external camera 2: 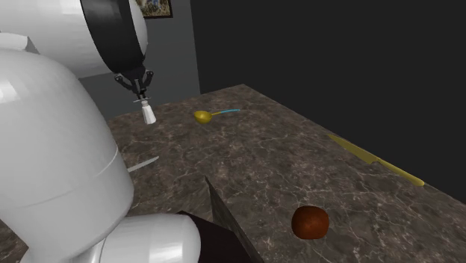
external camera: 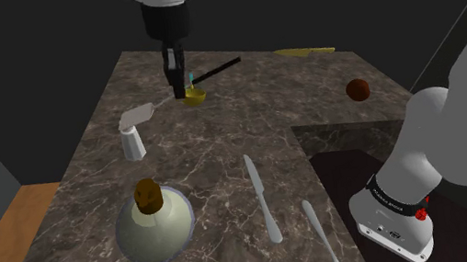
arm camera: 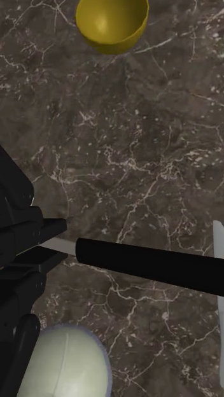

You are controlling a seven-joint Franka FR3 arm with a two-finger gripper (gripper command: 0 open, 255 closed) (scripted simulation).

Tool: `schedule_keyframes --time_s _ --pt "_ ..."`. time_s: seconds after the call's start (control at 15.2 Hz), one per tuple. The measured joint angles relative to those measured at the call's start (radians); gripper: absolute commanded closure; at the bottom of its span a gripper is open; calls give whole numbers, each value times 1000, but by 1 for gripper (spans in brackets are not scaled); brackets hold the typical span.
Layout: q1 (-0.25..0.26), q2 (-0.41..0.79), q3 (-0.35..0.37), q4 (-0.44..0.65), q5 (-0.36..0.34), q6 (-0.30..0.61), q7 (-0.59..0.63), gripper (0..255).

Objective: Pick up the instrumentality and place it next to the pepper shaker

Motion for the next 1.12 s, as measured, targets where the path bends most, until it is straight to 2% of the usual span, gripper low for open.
schedule_keyframes --time_s 0.66,0.79,1.12 --pt "141 146 97 176 -34 -40 238 255" --pt "151 166 102 191 -40 -36 253 255" --pt "153 172 102 139 -42 22 261 255"
